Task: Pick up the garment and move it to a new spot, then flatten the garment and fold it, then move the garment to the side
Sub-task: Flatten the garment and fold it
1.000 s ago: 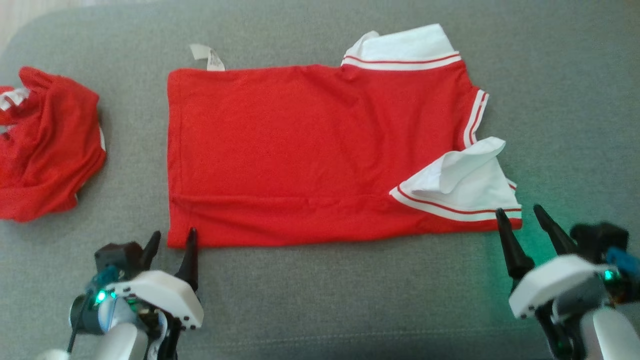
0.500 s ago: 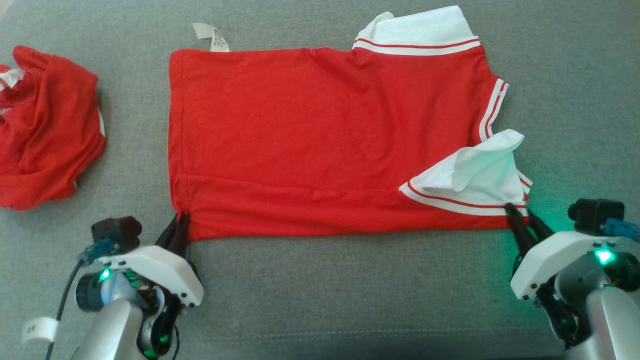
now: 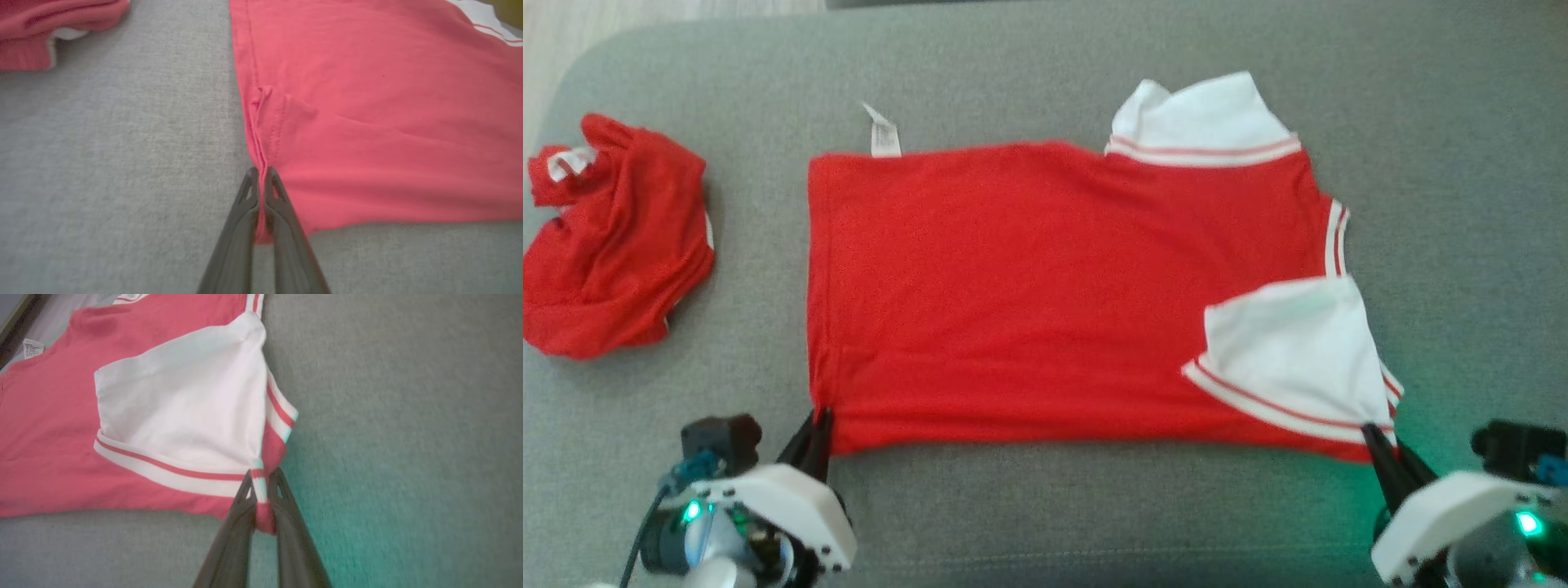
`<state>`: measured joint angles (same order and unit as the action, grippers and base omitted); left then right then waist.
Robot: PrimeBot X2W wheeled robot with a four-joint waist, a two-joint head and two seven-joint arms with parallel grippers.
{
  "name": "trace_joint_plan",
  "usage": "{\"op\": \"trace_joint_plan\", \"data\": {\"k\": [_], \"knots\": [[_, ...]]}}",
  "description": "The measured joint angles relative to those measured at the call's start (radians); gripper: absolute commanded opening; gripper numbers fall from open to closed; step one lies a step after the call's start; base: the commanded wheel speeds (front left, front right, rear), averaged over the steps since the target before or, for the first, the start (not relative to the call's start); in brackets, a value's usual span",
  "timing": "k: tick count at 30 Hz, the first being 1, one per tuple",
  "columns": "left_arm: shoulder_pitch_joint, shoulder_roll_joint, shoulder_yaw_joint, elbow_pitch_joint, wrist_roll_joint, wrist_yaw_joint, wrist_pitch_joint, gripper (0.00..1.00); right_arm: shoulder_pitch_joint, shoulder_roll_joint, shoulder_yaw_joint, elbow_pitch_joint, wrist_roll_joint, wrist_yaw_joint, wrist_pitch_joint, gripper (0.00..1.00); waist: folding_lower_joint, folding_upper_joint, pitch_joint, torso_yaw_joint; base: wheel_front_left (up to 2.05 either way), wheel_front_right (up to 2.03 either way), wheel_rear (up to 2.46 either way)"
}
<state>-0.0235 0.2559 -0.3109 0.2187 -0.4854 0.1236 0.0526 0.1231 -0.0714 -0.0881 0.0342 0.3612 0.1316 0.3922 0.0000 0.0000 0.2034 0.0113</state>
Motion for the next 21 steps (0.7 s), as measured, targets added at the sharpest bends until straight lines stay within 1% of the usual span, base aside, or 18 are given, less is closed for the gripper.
{"op": "trace_joint_plan", "data": {"k": [5, 8, 9, 10, 11, 12, 14, 16, 18, 21], "knots": [[0.071, 0.024, 0.001, -0.073, 0.000, 0.036, 0.037, 0.00, 0.086, 0.025, -0.022, -0.076, 0.010, 0.000, 0.049, 0.00, 0.0000, 0.0000, -0.039, -0.005, 0.00, 0.00, 0.00], [0.099, 0.033, 0.003, -0.096, 0.000, 0.044, 0.059, 0.00, 0.122, 0.030, -0.021, -0.102, 0.022, 0.000, 0.069, 0.00, 0.0000, 0.0000, -0.055, -0.009, 0.00, 0.00, 0.00], [0.105, 0.036, 0.001, -0.098, 0.000, 0.044, 0.066, 0.02, 0.130, 0.030, -0.021, -0.109, 0.028, 0.000, 0.074, 0.20, -0.0001, 0.0000, -0.059, -0.010, 0.00, 0.00, 0.00], [0.107, 0.038, 0.001, -0.098, 0.000, 0.045, 0.073, 0.50, 0.139, 0.030, -0.020, -0.119, 0.030, 0.000, 0.075, 0.62, 0.0000, 0.0000, -0.062, -0.011, 0.00, 0.00, 0.00], [0.107, 0.040, 0.001, -0.099, 0.000, 0.046, 0.079, 0.50, 0.141, 0.030, -0.017, -0.124, 0.030, 0.000, 0.075, 0.62, 0.0000, 0.0000, -0.064, -0.013, 0.00, 0.00, 0.00], [0.107, 0.040, 0.001, -0.100, -0.002, 0.046, 0.083, 1.00, 0.141, 0.031, -0.015, -0.131, 0.030, 0.000, 0.074, 1.00, 0.0000, 0.0000, -0.068, -0.014, 0.00, 0.00, 0.00], [0.108, 0.040, 0.002, -0.104, -0.003, 0.056, 0.083, 1.00, 0.140, 0.031, -0.015, -0.154, 0.017, 0.000, 0.058, 1.00, 0.0000, 0.0000, -0.074, -0.017, 0.00, 0.00, 0.00], [0.114, 0.039, 0.004, -0.118, -0.003, 0.070, 0.063, 1.00, 0.139, 0.031, -0.016, -0.174, -0.019, 0.000, 0.024, 1.00, 0.0000, 0.0000, -0.081, -0.019, 0.00, 0.00, 0.00], [0.124, 0.037, 0.008, -0.135, 0.005, 0.086, 0.025, 1.00, 0.130, 0.031, -0.018, -0.202, -0.062, 0.000, -0.039, 1.00, 0.0000, 0.0000, -0.089, -0.020, 0.00, 0.00, 0.00], [0.123, 0.030, 0.027, -0.168, 0.018, 0.097, -0.040, 1.00, 0.098, 0.031, -0.015, -0.234, -0.117, 0.000, -0.107, 1.00, 0.0000, 0.0000, -0.101, -0.021, 0.00, 0.00, 0.00]]}}
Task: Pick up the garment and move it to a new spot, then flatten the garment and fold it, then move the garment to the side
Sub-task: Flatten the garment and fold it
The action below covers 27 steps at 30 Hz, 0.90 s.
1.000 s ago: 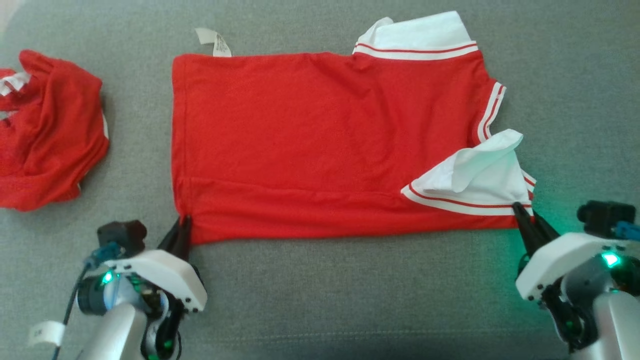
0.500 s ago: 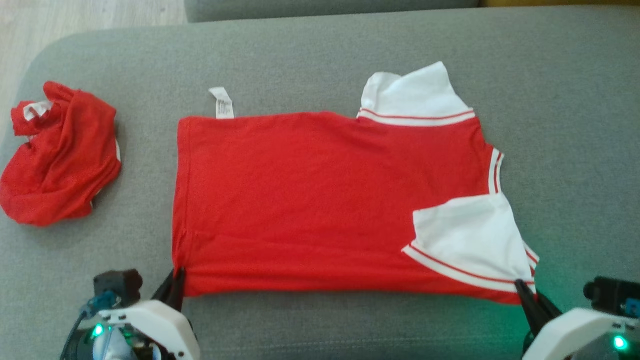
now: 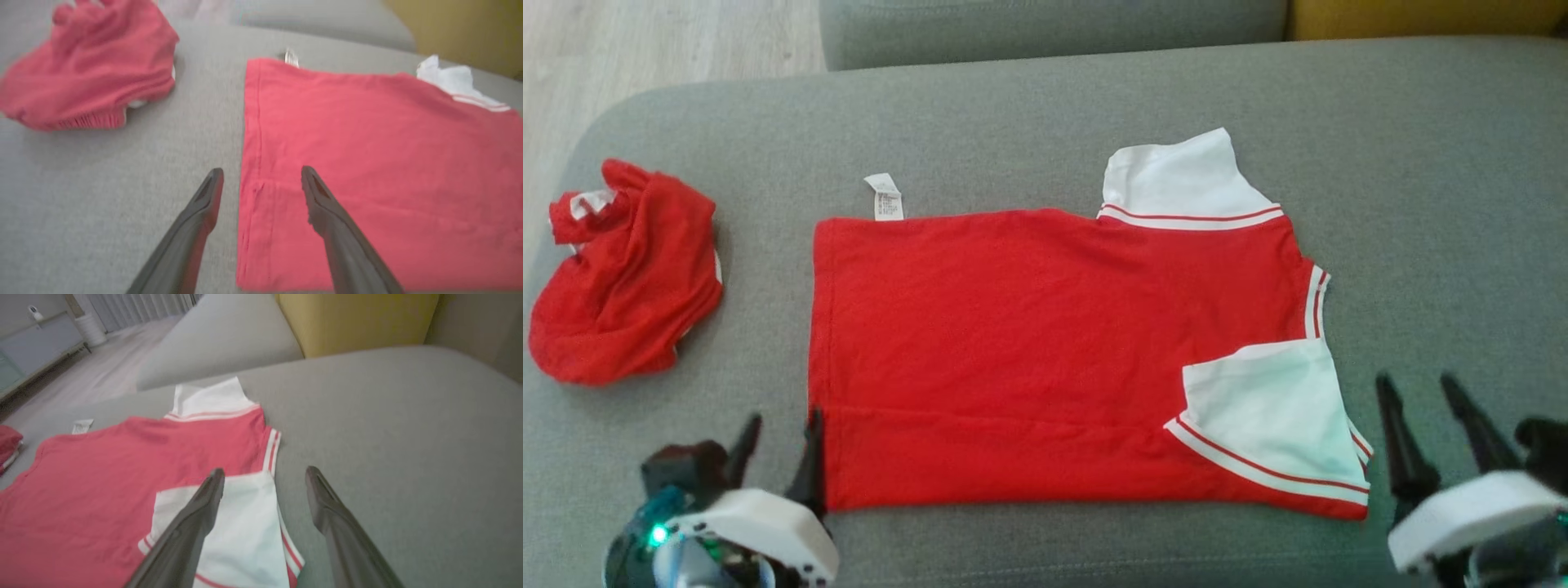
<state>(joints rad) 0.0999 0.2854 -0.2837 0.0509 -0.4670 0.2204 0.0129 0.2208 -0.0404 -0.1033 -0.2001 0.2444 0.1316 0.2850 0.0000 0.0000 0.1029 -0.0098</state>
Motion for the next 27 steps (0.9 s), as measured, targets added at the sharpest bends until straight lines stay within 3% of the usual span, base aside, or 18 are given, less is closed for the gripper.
{"op": "trace_joint_plan", "data": {"k": [7, 21, 27], "knots": [[-0.032, -0.006, 0.011, -0.082, 0.045, 0.027, -0.087, 1.00, -0.124, -0.015, 0.043, -0.006, -0.034, 0.000, -0.067, 1.00, 0.0000, 0.0000, -0.026, 0.002, 0.00, 0.00, 0.00], [-0.085, -0.005, 0.001, -0.091, 0.078, 0.039, -0.089, 1.00, -0.173, -0.030, 0.066, 0.046, -0.029, 0.000, -0.093, 1.00, 0.0000, 0.0000, -0.025, 0.002, 0.00, 0.00, 0.00], [-0.195, -0.011, -0.030, -0.014, 0.071, -0.008, -0.080, 1.00, -0.193, -0.030, 0.066, 0.043, -0.026, 0.000, -0.095, 1.00, 0.0000, 0.0000, 0.027, 0.003, 0.00, 0.00, 0.00]]}}
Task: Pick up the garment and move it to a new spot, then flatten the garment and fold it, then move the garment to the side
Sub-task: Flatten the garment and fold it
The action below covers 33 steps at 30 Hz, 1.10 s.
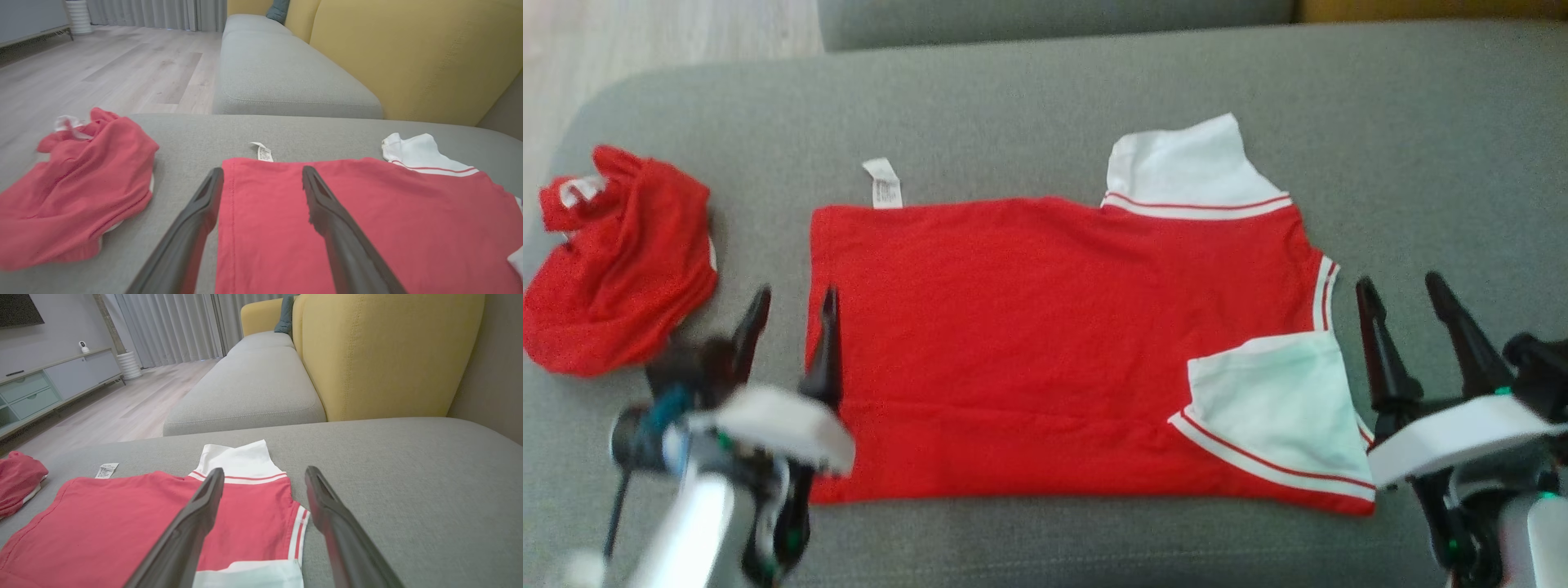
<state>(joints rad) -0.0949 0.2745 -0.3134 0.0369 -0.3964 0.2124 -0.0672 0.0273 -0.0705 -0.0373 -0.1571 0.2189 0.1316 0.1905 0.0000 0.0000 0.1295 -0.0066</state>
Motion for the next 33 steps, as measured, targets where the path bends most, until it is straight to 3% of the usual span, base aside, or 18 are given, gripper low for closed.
{"op": "trace_joint_plan", "data": {"k": [9, 16, 21, 22, 23, 25, 33], "knots": [[-0.389, -0.035, 0.009, 0.391, -0.073, -0.102, 0.051, 1.00, -0.084, 0.001, 0.031, -0.011, 0.002, 0.000, -0.009, 1.00, 0.0002, 0.0000, 0.148, -0.016, 0.00, 0.00, 0.00], [-0.552, -0.035, 0.028, 0.708, -0.106, -0.162, 0.095, 1.00, -0.120, 0.001, 0.047, 0.012, 0.011, 0.000, -0.031, 1.00, 0.0003, 0.0000, 0.227, -0.052, 0.00, 0.00, 0.00], [-0.649, -0.036, 0.030, 0.839, -0.114, -0.199, 0.106, 1.00, -0.123, 0.001, 0.049, 0.031, 0.017, 0.000, -0.038, 1.00, 0.0001, 0.0000, 0.247, -0.065, 0.00, 0.00, 0.00], [-0.665, -0.038, 0.029, 0.859, -0.117, -0.208, 0.114, 0.91, -0.123, 0.002, 0.049, 0.035, 0.019, 0.000, -0.041, 1.00, 0.0002, 0.0000, 0.247, -0.066, 0.00, 0.00, 0.00], [-0.677, -0.039, 0.027, 0.878, -0.117, -0.217, 0.119, 0.55, -0.124, 0.002, 0.049, 0.039, 0.019, 0.000, -0.041, 1.00, 0.0001, 0.0000, 0.247, -0.066, 0.00, 0.00, 0.00], [-0.695, -0.041, 0.020, 0.914, -0.117, -0.237, 0.132, 0.00, -0.124, 0.001, 0.046, 0.045, 0.020, 0.000, -0.041, 1.00, 0.0000, 0.0000, 0.246, -0.065, 0.00, 0.00, 0.00], [-0.730, -0.064, -0.012, 0.979, -0.105, -0.248, 0.065, 0.00, -0.216, -0.044, 0.030, 0.147, 0.042, 0.000, -0.041, 1.00, 0.0000, 0.0000, 0.253, -0.049, 0.00, 0.00, 0.00]]}}
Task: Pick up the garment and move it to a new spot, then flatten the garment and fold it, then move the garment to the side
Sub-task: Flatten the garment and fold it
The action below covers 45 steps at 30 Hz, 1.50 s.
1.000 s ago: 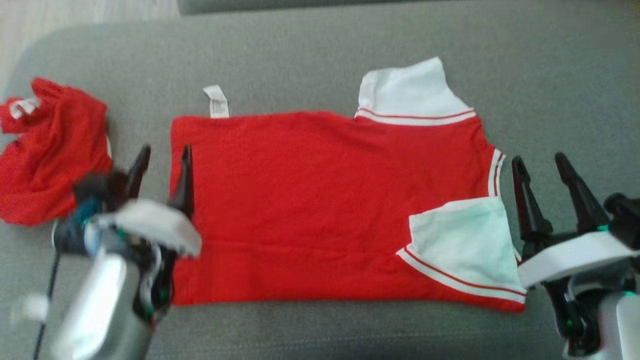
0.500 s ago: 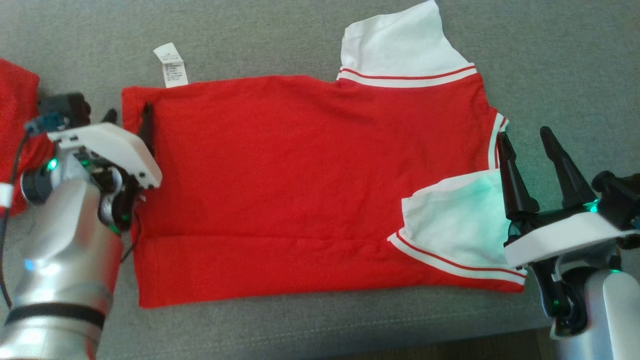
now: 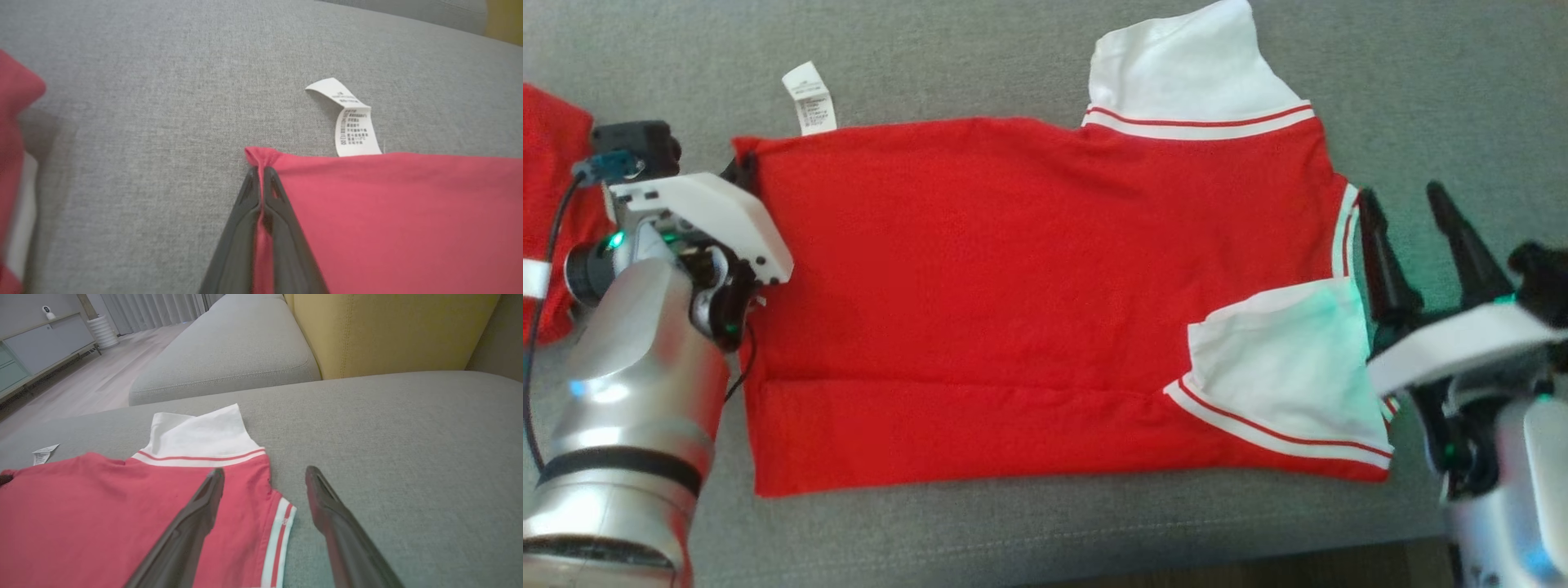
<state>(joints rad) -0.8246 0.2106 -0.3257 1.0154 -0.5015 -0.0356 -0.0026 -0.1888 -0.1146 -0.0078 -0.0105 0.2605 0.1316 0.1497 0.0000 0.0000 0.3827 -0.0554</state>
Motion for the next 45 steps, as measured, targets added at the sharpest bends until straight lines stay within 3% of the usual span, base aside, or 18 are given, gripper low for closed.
{"op": "trace_joint_plan", "data": {"k": [7, 15, 22, 27, 28, 30, 37, 45], "knots": [[-0.062, -0.053, -0.025, 0.024, 0.010, -0.013, -0.045, 0.00, -0.220, -0.070, 0.012, 0.197, 0.063, 0.000, -0.002, 1.00, 0.0001, 0.0000, 0.041, 0.047, 0.00, 0.00, 0.00], [-0.128, -0.122, -0.066, 0.027, 0.025, -0.035, -0.107, 0.00, -0.545, -0.139, 0.124, 0.465, 0.141, 0.000, 0.029, 1.00, 0.0002, -0.0001, 0.099, 0.136, 0.00, 0.00, 0.00], [-0.156, -0.156, -0.091, 0.049, 0.025, -0.054, -0.141, 0.00, -0.678, -0.172, 0.206, 0.699, 0.172, 0.000, 0.091, 1.00, 0.0002, 0.0000, 0.122, 0.185, 0.00, 0.00, 0.00], [-0.165, -0.160, -0.109, 0.063, 0.024, -0.062, -0.158, 0.00, -0.756, -0.188, 0.256, 0.790, 0.203, 0.000, 0.125, 1.00, 0.0000, 0.0000, 0.126, 0.189, 0.00, 0.00, 0.00], [-0.166, -0.160, -0.110, 0.067, 0.024, -0.063, -0.163, 0.00, -0.773, -0.188, 0.265, 0.808, 0.212, 0.000, 0.137, 0.64, 0.0001, 0.0000, 0.127, 0.189, 0.00, 0.00, 0.00], [-0.169, -0.161, -0.111, 0.076, 0.024, -0.065, -0.172, 0.00, -0.791, -0.190, 0.285, 0.830, 0.232, 0.000, 0.141, 0.00, 0.0000, 0.0000, 0.126, 0.189, 0.00, 0.00, 0.00], [-0.160, -0.157, -0.111, 0.083, 0.015, -0.066, -0.227, 0.00, -0.775, -0.207, 0.340, 0.853, 0.288, 0.000, 0.027, 0.00, 0.0001, 0.0000, 0.090, 0.184, 0.00, 0.00, 0.00], [-0.051, -0.114, -0.078, -0.066, 0.017, -0.042, -0.246, 0.00, -0.666, -0.258, 0.391, 0.719, 0.319, 0.000, -0.129, 0.00, 0.0000, 0.0000, 0.024, 0.164, 0.00, 0.00, 0.00]]}}
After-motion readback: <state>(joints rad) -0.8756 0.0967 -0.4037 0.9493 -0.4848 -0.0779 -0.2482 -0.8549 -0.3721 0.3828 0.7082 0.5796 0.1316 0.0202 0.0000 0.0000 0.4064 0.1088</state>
